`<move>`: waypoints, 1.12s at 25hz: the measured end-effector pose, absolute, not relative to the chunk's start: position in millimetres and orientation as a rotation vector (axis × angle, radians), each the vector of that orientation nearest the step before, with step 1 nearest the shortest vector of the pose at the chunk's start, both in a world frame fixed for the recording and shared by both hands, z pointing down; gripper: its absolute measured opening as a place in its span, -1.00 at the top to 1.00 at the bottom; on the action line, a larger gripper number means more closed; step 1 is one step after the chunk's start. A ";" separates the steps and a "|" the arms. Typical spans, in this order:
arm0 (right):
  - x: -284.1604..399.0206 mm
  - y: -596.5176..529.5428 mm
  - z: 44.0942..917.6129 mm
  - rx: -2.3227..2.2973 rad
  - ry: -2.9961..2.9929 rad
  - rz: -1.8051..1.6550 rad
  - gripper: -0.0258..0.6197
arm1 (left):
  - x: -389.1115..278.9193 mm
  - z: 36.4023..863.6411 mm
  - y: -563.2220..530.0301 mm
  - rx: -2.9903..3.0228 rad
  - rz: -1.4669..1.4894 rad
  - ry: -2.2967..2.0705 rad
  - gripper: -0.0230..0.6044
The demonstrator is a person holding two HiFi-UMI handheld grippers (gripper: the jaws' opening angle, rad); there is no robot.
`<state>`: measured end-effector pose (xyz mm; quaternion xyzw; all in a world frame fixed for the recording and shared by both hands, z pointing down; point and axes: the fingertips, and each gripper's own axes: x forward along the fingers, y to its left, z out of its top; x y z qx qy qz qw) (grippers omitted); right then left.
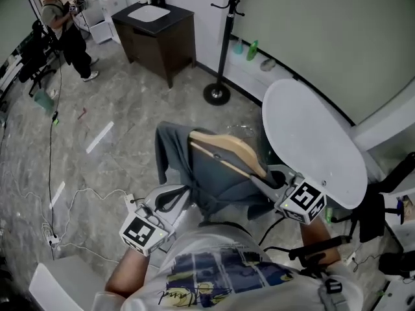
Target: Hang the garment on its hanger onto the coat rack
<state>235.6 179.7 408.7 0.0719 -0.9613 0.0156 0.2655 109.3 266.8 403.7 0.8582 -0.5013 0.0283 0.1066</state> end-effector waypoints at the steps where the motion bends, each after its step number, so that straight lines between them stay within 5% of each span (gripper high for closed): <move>1: 229.4 168.6 407.3 0.180 -2.595 0.034 0.88 | 103.9 401.6 256.0 2.527 0.077 -1.486 0.92; 15: 146.4 6.3 395.6 0.163 -2.592 -0.069 0.88 | 39.1 405.7 120.7 2.517 0.039 -1.458 0.92; 28: 53.8 -150.8 339.4 0.312 -2.559 -0.061 0.88 | -94.3 392.4 7.6 2.703 0.092 -1.272 0.92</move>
